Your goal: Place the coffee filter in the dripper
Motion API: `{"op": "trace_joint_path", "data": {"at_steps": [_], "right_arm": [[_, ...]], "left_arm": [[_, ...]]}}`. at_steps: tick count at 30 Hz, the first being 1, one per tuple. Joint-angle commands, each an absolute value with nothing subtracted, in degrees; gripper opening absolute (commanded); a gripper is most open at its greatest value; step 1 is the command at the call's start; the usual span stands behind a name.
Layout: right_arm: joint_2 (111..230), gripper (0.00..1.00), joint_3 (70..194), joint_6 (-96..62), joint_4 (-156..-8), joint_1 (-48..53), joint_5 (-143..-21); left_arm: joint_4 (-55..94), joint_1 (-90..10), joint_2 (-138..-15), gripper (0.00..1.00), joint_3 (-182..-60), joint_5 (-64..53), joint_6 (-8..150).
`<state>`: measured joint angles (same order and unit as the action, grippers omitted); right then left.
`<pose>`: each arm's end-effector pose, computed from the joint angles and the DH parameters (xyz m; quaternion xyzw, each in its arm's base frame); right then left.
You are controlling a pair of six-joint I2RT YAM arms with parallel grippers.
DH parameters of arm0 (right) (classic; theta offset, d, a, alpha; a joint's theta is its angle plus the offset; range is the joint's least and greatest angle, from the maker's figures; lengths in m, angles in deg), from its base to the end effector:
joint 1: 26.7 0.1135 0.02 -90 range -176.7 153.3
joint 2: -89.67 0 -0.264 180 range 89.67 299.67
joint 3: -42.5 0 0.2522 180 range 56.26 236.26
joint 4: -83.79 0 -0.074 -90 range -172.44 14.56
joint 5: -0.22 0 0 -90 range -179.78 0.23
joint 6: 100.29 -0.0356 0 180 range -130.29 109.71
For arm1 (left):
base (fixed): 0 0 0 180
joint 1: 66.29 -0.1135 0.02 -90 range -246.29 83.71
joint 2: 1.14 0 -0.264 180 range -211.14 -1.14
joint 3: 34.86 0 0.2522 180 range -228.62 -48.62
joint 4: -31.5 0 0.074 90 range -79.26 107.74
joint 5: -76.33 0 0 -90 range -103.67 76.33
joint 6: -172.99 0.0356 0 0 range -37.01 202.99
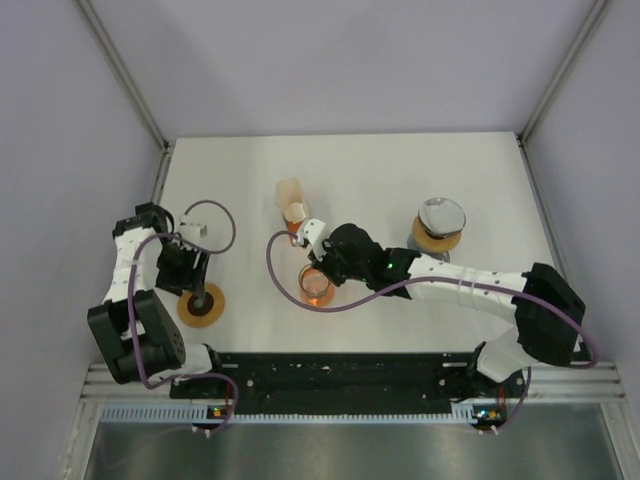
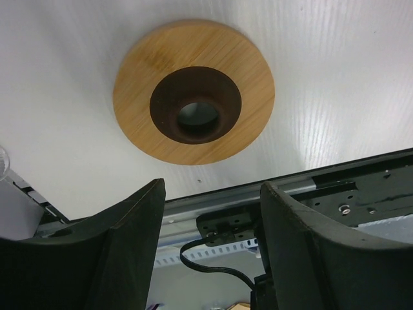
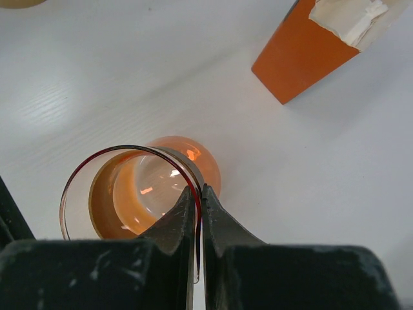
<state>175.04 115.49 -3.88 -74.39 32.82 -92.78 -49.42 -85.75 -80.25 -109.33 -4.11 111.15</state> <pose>0.1719 0.2883 0.2610 -0.4704 0.7479 0.1884 0.4288 0.2188 0.0710 0.2436 0.0787 0.9927 -0.0606 0.0689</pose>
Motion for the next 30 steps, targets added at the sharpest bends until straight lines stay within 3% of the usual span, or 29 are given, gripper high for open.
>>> {"op": "trace_joint_path", "data": {"at_steps": [1,8,14,17,22,30], "right_arm": [[176.5,0.00,116.0,-4.8,-80.9,33.4,-96.0],[178.8,0.04,116.0,-5.5,-81.0,33.4,-96.6],[179.5,0.16,116.2,-5.2,-80.2,33.3,-96.3],[179.0,0.27,116.5,-4.8,-79.6,33.3,-95.7],[177.7,0.35,117.4,-4.7,-78.4,33.4,-95.2],[174.5,0.39,117.9,-4.5,-78.2,33.3,-93.6]], "left_arm": [[-44.4,-86.1,-78.4,0.65,-104.8,-6.2,114.8],[-39.0,-86.1,-75.8,0.67,-99.7,-7.5,117.7],[-33.9,-85.9,-77.3,0.58,-97.9,-7.8,115.5],[-33.6,-85.4,-77.1,0.58,-96.4,-4.7,116.8],[-32.3,-85.2,-78.4,0.58,-94.2,-6.2,118.2],[-27.5,-85.0,-79.4,0.54,-92.7,-6.9,117.9]]}}
